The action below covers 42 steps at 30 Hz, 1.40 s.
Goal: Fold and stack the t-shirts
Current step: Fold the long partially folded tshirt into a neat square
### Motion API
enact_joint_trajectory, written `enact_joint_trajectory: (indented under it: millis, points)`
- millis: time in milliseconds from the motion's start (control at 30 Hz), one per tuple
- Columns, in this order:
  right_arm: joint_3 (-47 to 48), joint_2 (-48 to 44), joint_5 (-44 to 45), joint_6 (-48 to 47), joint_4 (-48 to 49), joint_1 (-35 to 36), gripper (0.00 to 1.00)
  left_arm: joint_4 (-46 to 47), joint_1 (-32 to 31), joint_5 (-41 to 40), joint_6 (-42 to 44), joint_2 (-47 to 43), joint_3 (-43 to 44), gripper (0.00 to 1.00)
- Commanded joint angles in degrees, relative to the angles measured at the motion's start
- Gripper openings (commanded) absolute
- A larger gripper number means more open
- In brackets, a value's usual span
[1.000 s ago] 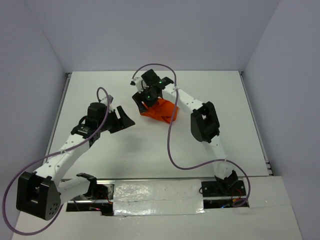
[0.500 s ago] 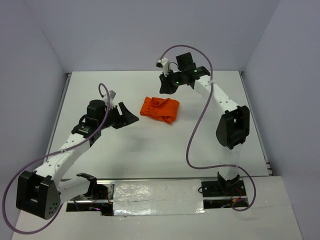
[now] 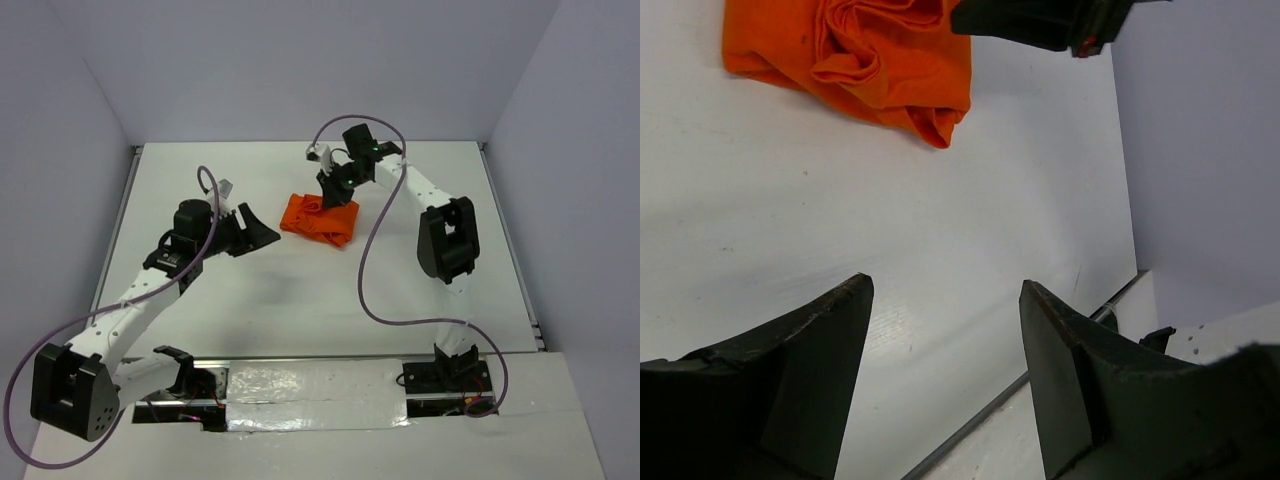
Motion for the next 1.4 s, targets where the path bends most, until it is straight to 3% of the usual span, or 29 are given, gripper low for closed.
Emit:
enact_joint_trajectory:
  millis: [0, 367, 667, 1100, 1167, 1300, 1367]
  points:
    - [4.6, 3.0, 1.5, -0.3, -1.2, 0.8, 0.08, 1.6, -0.2, -0.4, -1.0, -2.7, -0.9, 0.73]
    - [6.2, 7.0, 4.5, 4.7, 4.8, 2.3, 0.09, 1.1, -0.3, -1.0, -2.0, -4.0, -2.2, 0.73]
    - [13.2, 12.7, 8.8, 10.1, 9.5, 4.2, 0.09, 0.0, -0.3, -1.3, -2.3, -4.6, -2.2, 0.73]
    - [20.6, 20.1, 17.7, 12.3, 7.3, 5.5, 0.18, -0.3, -0.3, -1.5, -2.6, -4.1, -1.9, 0.74]
    - [17.6, 18.3, 17.0, 11.8, 8.2, 5.3, 0.18, -0.5, -0.3, -1.6, -2.5, -4.0, -1.7, 0.74]
    - [3.1, 2.9, 13.7, 11.8, 17.7, 5.5, 0.19, 0.0, -0.3, -1.7, -2.4, -3.9, -1.4, 0.74]
    - [1.8, 2.1, 12.8, 12.1, 17.6, 5.6, 0.19, 0.0, -0.3, -1.7, -2.4, -4.0, -1.5, 0.74]
